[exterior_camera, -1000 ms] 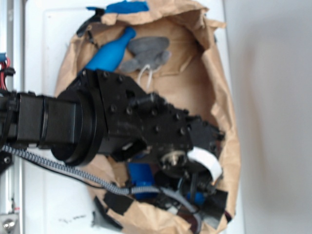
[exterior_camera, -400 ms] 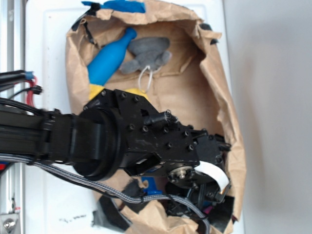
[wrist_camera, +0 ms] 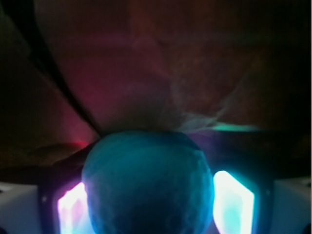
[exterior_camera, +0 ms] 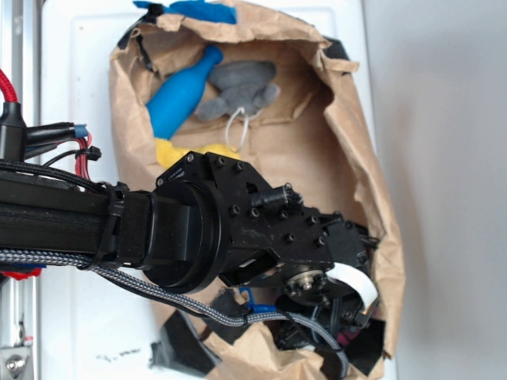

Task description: Grab the blue ball.

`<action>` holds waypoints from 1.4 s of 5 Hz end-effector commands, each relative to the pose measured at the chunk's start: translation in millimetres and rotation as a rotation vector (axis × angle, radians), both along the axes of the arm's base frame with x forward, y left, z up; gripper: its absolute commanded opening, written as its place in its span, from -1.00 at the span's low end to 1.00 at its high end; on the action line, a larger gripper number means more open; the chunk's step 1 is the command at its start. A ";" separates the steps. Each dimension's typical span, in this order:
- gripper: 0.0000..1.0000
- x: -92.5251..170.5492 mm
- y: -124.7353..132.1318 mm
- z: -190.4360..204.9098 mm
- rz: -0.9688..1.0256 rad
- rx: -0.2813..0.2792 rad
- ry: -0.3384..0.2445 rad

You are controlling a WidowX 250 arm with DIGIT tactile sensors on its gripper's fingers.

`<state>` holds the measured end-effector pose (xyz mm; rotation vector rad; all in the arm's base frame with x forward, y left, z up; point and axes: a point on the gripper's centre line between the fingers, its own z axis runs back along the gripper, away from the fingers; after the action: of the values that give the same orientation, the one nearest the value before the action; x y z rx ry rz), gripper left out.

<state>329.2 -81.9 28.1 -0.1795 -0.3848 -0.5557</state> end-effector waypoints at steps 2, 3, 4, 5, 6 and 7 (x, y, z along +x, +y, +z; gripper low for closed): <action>-1.00 -0.9 10.5 26.1 0.029 0.026 -0.061; -1.00 -13.5 35.5 38.1 0.092 0.078 -0.036; -1.00 -28.2 69.3 51.0 0.178 0.108 0.015; -1.00 -40.1 87.6 71.1 0.272 0.164 0.074; -1.00 -49.2 97.3 100.8 0.344 0.199 0.174; -1.00 -57.7 101.7 123.7 0.389 0.210 0.190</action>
<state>264.6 22.9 129.0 0.0264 -0.0936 -0.2133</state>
